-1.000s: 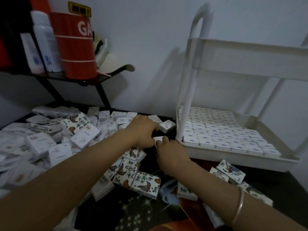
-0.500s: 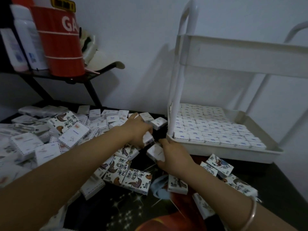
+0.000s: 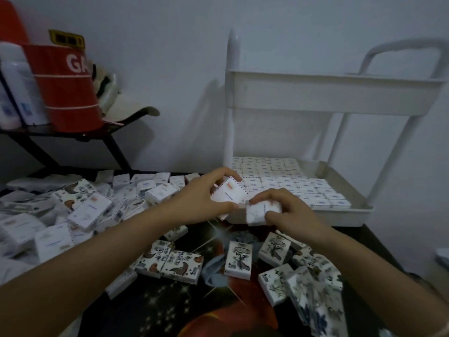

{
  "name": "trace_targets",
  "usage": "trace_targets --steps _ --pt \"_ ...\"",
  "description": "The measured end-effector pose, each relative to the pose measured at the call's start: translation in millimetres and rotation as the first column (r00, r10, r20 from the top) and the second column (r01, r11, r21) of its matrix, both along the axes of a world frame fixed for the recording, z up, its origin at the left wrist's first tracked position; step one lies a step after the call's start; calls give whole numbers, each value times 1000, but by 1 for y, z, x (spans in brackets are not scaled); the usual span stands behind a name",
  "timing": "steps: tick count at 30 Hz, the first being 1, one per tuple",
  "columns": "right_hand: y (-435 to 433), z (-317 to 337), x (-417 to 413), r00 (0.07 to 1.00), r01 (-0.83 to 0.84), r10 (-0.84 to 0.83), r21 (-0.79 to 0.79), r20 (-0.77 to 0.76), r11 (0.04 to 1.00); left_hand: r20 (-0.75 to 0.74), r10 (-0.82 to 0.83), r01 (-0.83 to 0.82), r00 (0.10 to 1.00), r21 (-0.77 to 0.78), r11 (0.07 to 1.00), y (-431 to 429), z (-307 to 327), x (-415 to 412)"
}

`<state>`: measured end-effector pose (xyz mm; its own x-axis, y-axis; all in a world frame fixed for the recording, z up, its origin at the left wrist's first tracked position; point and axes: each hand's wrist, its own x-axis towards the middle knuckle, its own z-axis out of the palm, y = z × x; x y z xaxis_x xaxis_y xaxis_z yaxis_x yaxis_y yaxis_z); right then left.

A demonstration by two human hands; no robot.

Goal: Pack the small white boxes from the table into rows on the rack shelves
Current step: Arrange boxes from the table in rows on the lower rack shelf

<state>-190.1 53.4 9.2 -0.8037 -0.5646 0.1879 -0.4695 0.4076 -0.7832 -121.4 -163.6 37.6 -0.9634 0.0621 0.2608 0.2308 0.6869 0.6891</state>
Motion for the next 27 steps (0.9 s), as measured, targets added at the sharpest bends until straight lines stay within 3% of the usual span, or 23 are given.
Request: trace_targets --steps 4,6,11,15,23,27 --pt "33 2 -4 996 79 -76 -89 44 993 94 -69 45 993 241 970 32 1 -12" --pt "48 3 -8 992 122 -119 -121 30 985 104 -84 51 991 287 956 49 1 -21" --pt "82 11 -25 967 224 -176 -285 185 932 96 -92 55 991 331 942 87 -1 -53" --pt "110 12 -45 948 279 -213 -294 236 914 97 -101 61 990 350 935 110 -4 -87" --pt "135 4 -97 929 368 -341 -271 142 889 -79 93 -55 993 383 922 146 -2 -192" --pt "137 -3 -119 910 412 -406 -280 83 867 -92 149 -100 985 405 909 162 -12 -241"
